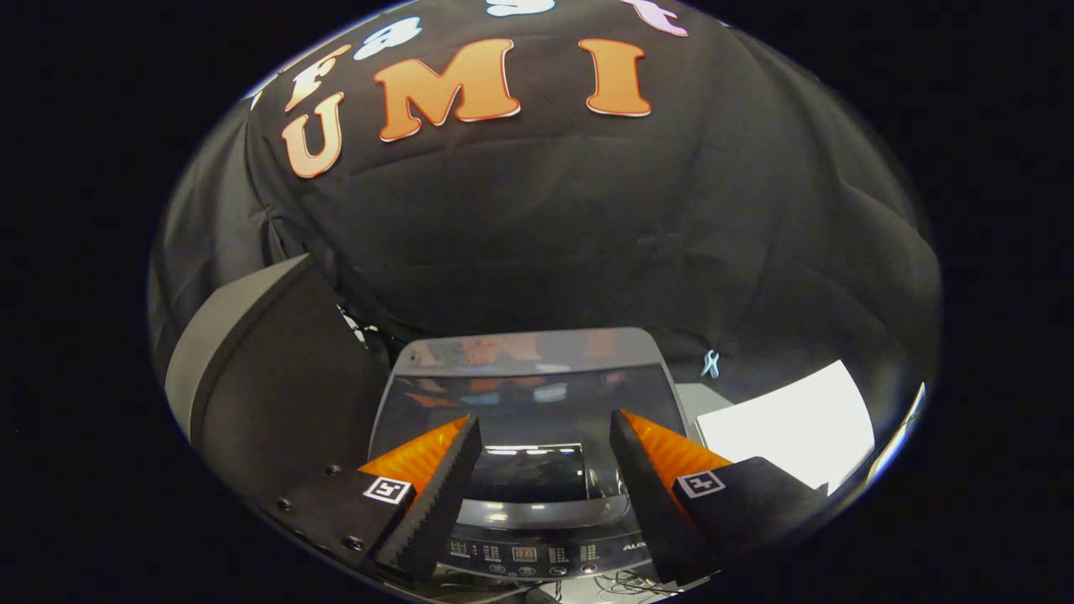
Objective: Put the clothes into the washing machine and then close the washing machine lid.
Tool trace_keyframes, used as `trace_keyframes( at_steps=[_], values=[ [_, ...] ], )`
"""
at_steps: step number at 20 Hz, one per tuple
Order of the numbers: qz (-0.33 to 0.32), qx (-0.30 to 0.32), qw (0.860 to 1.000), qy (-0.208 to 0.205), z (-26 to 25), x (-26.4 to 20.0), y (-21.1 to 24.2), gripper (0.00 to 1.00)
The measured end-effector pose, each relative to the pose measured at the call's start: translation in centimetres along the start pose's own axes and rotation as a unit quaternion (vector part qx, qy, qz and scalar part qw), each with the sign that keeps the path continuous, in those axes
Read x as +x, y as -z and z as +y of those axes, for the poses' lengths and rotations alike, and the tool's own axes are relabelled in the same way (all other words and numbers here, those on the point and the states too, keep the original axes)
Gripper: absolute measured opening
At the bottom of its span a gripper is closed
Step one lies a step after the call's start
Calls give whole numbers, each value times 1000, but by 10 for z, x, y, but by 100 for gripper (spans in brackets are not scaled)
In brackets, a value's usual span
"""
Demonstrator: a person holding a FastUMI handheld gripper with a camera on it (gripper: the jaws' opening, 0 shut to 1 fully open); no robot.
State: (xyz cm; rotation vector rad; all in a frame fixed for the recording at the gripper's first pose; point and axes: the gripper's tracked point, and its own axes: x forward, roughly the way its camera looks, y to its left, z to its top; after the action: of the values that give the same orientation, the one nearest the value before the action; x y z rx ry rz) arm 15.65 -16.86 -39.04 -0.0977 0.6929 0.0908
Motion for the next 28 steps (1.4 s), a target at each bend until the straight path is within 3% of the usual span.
trace_keyframes(
  at_steps=[6, 15, 23, 28],
  values=[
    [-32, 11, 999, 14, -23, -16, -38, 99],
    [-107, 27, 994, 1, -25, -56, -137, 99],
    [-193, 40, 980, -10, -26, -118, -234, 99],
    [-248, 30, 968, 10, -43, -166, -283, 99]
  ],
)
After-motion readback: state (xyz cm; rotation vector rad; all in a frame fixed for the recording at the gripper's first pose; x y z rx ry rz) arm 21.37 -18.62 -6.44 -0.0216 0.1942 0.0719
